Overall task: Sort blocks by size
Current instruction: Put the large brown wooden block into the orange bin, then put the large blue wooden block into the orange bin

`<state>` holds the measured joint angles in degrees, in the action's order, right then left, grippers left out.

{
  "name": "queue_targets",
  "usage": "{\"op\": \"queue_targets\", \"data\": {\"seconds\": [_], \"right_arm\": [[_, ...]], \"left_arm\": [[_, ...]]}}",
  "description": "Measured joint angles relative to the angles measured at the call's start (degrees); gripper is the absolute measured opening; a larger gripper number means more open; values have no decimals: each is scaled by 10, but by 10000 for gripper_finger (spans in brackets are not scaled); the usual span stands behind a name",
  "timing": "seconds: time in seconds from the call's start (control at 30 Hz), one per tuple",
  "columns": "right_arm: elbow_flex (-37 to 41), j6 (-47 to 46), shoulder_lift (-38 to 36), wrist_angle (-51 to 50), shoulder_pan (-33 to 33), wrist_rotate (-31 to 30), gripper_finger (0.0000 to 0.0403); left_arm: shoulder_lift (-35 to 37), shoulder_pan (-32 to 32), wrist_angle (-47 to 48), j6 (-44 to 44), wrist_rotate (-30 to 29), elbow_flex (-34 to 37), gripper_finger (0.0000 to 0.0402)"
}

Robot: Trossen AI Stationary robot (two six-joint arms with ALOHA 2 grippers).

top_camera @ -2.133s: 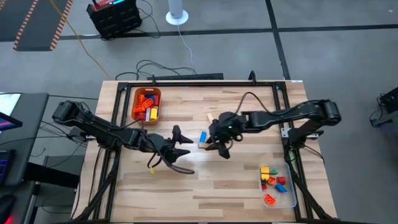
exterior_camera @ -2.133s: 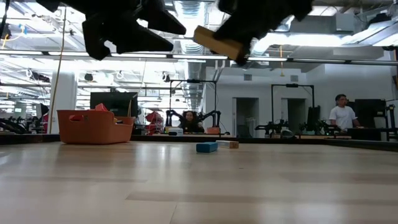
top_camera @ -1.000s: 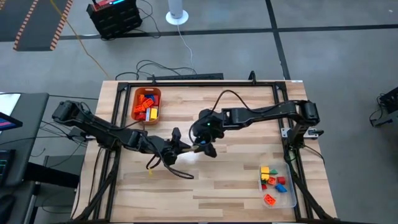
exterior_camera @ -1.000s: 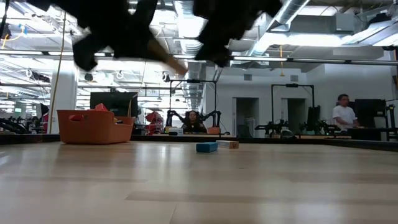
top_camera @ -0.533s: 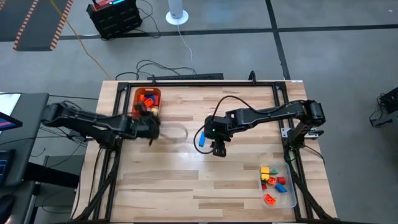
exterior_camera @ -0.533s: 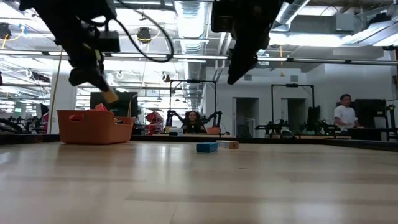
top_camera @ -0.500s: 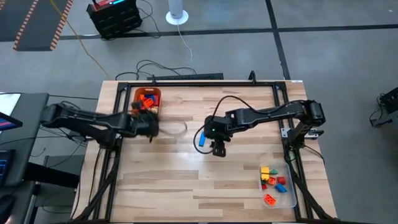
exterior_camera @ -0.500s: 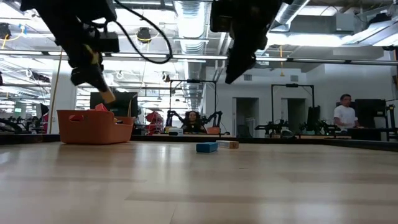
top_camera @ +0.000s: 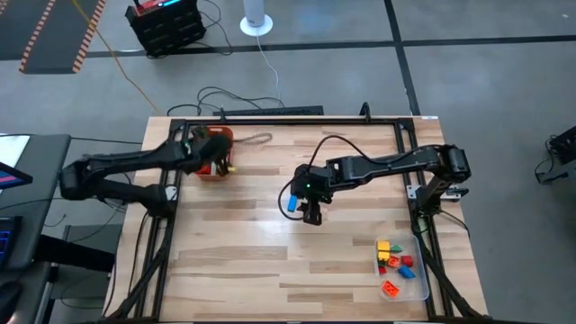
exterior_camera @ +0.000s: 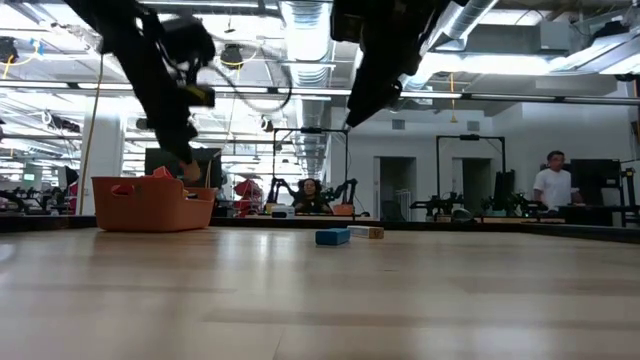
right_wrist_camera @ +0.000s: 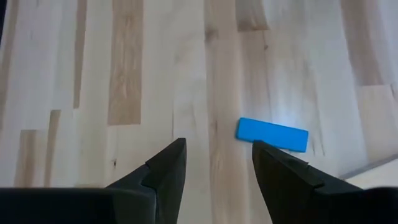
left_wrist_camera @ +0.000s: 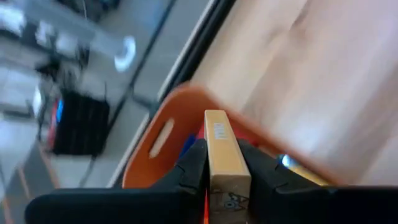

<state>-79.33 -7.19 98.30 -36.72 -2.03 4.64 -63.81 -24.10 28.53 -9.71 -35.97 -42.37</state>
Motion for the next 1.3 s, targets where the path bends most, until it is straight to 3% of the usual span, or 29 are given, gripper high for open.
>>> {"op": "queue_targets", "data": {"seconds": [0.2, 0.33, 0.6, 0.73, 0.83, 1.07, 1.3], "right_arm": [[0, 7, 0, -1, -19, 0, 212], [0, 17, 0, -1, -31, -13, 212], [30, 14, 1, 22, -31, -33, 212], [47, 15, 1, 25, -23, -33, 212], [60, 40, 1, 35, -10, -33, 212], [123, 221, 12, 173, 6, -35, 214], [86, 347, 54, 176, 25, -47, 241]], "left_arm": [[-42, -99, -16, -5, 24, 0, 59], [-48, -117, -36, -4, 91, 0, 71], [-48, -116, -19, 7, 114, 0, 170], [-48, -111, -6, 26, 118, -7, 199], [-48, -85, -9, 43, 138, -25, 205], [-53, 48, -72, 77, 153, -34, 205], [-55, 158, -56, 112, 132, -34, 206]]}}
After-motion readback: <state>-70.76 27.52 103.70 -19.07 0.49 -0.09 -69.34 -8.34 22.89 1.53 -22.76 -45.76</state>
